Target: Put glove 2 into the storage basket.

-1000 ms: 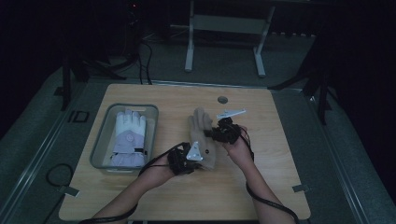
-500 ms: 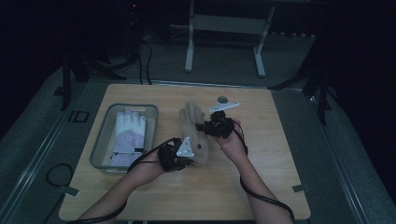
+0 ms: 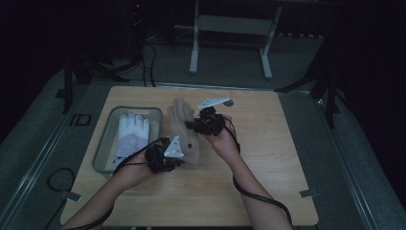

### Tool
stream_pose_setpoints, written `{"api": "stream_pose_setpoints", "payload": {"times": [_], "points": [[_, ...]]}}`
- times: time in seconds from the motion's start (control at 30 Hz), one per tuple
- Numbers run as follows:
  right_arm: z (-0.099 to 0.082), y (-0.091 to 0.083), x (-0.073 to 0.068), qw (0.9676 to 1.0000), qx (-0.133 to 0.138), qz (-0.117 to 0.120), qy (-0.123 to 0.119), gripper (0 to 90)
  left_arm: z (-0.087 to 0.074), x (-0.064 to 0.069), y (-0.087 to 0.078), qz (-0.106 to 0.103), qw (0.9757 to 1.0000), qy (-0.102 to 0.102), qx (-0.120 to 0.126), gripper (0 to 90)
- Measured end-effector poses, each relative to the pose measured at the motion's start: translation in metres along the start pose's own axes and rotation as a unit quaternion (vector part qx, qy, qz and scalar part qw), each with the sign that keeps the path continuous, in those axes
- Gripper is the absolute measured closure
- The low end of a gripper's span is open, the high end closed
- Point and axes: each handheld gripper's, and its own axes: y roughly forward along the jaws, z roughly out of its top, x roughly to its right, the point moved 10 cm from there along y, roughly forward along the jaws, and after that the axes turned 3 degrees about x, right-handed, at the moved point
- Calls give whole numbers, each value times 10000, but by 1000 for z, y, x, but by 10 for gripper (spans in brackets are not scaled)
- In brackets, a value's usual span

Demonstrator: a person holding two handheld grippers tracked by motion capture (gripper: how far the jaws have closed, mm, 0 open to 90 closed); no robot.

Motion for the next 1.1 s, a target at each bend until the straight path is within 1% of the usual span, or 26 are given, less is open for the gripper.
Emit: {"api": "stream_pose_setpoints", "payload": {"times": [0.13, 0.33, 0.7, 0.8, 1.1], "points": [[10, 8, -10, 9999, -2, 61, -107, 766, -8, -5, -10, 80, 9999, -17, -58, 815], [23, 22, -24, 9998, 6, 159, -155, 766, -21, -12, -25, 169, 9997, -77, -141, 814], [43, 52, -52, 9989, -72, 349, -314, 766, -48, -22, -50, 363, 9987, -208, -282, 814], [48, 60, -60, 9985, -72, 398, -374, 766, -56, -25, -56, 406, 9983, -263, -314, 814], [61, 85, -85, 9973, -103, 581, -431, 766, -81, -31, -75, 478, 9969, -461, -432, 814]]}}
